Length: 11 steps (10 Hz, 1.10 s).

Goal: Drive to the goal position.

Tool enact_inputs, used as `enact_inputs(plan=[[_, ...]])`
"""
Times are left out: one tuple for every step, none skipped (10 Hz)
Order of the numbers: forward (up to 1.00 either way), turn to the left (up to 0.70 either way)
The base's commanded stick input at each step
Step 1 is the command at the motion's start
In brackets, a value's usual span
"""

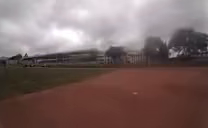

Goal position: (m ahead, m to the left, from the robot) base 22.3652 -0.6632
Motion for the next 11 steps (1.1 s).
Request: enact_inputs(plan=[[0.70, 0.00], [0.70, 0.00], [0.70, 0.00], [0.70, 0.00], [0.70, 0.00], [0.70, 0.00], [0.70, 0.00], [0.70, 0.00], [0.70, 0.00], [0.70, 0.00], [0.70, 0.00]])
